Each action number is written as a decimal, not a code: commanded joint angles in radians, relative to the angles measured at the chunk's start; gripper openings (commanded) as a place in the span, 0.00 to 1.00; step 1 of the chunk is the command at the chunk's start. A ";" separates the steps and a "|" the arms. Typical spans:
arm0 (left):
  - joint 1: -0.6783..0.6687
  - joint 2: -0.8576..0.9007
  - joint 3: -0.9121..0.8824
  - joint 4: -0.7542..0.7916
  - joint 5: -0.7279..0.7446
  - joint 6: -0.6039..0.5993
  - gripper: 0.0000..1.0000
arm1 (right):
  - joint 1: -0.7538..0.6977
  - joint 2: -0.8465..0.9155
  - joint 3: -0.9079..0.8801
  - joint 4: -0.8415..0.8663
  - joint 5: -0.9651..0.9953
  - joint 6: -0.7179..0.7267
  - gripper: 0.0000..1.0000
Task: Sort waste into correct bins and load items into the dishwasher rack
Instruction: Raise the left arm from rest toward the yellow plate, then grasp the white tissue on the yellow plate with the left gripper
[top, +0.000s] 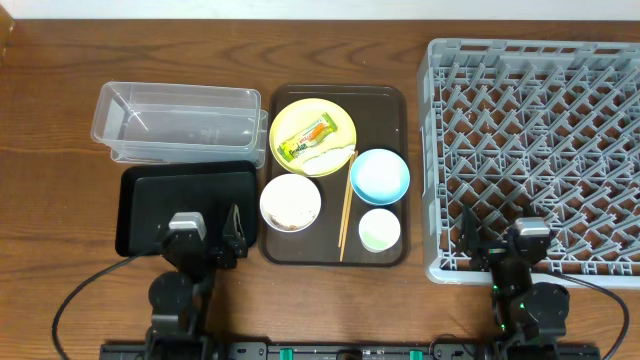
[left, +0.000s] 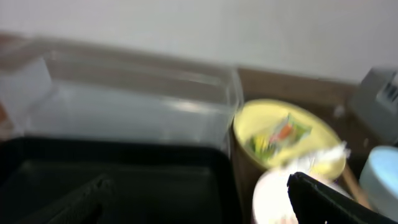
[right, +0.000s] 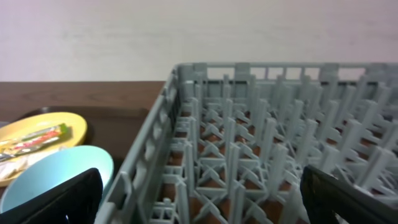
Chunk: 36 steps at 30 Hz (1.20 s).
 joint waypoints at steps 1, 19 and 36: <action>0.002 0.085 0.076 -0.032 0.006 -0.015 0.91 | 0.006 0.030 0.066 -0.032 0.063 0.020 0.99; 0.002 0.896 0.845 -0.656 0.014 -0.007 0.91 | 0.006 0.753 0.595 -0.383 0.072 0.027 0.99; -0.011 1.077 0.988 -0.521 0.180 0.060 0.89 | 0.006 0.919 0.735 -0.463 0.057 0.031 0.99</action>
